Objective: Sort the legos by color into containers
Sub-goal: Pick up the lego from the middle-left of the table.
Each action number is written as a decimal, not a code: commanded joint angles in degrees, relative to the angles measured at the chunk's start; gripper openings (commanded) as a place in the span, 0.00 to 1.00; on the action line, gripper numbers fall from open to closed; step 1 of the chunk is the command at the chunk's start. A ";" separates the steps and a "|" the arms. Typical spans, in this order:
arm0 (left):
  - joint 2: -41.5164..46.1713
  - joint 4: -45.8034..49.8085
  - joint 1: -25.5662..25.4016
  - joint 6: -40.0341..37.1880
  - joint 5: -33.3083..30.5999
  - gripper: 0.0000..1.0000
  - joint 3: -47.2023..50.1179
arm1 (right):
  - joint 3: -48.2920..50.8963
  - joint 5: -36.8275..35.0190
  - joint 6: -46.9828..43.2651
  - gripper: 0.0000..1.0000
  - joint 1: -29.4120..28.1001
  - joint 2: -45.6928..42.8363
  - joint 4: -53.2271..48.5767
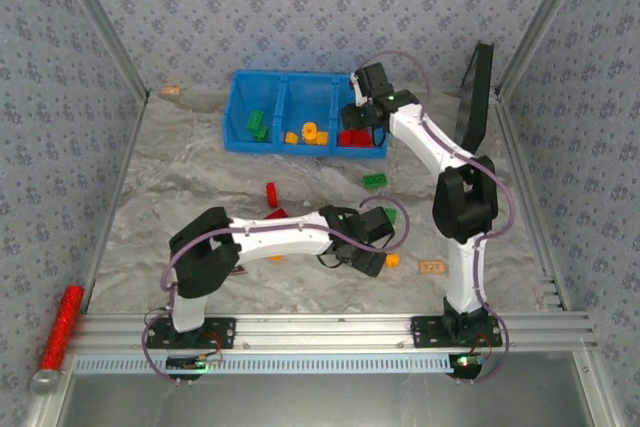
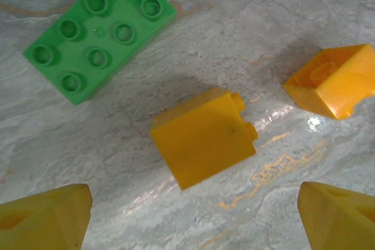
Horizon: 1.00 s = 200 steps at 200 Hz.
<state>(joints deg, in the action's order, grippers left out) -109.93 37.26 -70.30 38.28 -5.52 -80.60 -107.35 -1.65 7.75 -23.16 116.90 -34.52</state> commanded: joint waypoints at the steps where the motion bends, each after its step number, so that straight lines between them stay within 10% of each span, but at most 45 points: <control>1: -2.59 -0.06 -0.54 0.33 1.22 0.88 -2.75 | 1.39 0.72 -1.68 0.51 0.88 -4.55 -2.27; 200: 4.11 4.71 4.30 -3.47 -1.19 0.36 0.87 | 11.15 4.99 -1.95 0.52 4.65 -13.72 2.48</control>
<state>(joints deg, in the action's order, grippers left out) -113.06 36.60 -67.79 37.69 -3.86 -80.36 -98.67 1.08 6.13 -19.81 104.75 -35.03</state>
